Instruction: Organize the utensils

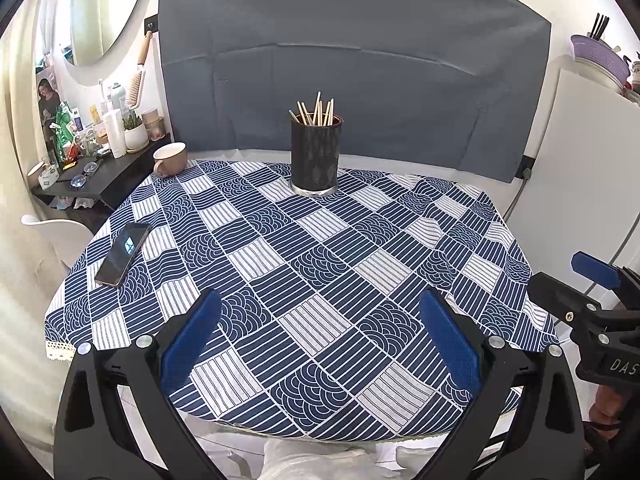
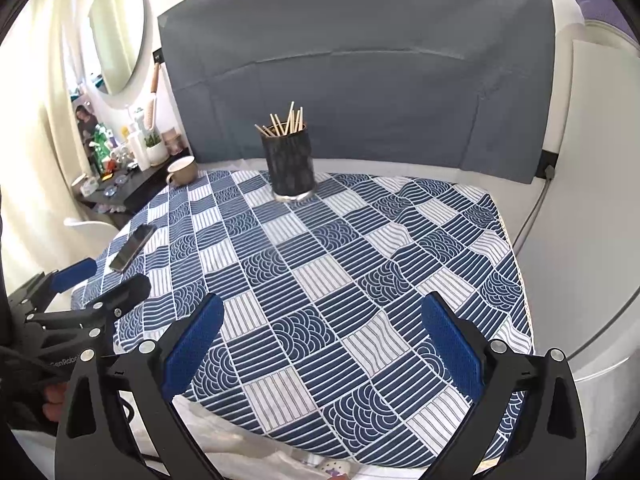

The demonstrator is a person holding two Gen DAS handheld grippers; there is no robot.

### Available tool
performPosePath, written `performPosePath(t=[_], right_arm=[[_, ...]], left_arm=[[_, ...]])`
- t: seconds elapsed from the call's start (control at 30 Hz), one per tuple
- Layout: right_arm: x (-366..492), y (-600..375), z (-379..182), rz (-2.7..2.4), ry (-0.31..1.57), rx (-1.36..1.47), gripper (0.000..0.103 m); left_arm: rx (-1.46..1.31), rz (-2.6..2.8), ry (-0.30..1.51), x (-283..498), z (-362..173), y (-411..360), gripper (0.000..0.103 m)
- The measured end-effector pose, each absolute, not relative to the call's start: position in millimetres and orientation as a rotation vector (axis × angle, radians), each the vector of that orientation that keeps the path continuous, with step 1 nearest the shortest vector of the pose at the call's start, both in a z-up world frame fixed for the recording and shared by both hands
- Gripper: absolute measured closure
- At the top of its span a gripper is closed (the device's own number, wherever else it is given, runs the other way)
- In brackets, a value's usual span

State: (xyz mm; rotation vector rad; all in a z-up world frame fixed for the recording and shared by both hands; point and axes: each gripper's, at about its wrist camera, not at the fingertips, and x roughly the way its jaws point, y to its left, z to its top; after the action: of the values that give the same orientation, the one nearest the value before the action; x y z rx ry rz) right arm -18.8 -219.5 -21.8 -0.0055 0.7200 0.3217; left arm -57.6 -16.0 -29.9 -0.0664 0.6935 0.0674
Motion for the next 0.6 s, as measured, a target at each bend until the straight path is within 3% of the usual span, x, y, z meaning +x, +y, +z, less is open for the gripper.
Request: performPosePath(t=[0.6], right_arm=[[-17.3, -221.4, -18.2, 0.324, 0.715, -0.003, 0.008]], left_arm=[[-0.060, 0.058, 0.685, -57.9, -27.3, -18.5, 0.006]])
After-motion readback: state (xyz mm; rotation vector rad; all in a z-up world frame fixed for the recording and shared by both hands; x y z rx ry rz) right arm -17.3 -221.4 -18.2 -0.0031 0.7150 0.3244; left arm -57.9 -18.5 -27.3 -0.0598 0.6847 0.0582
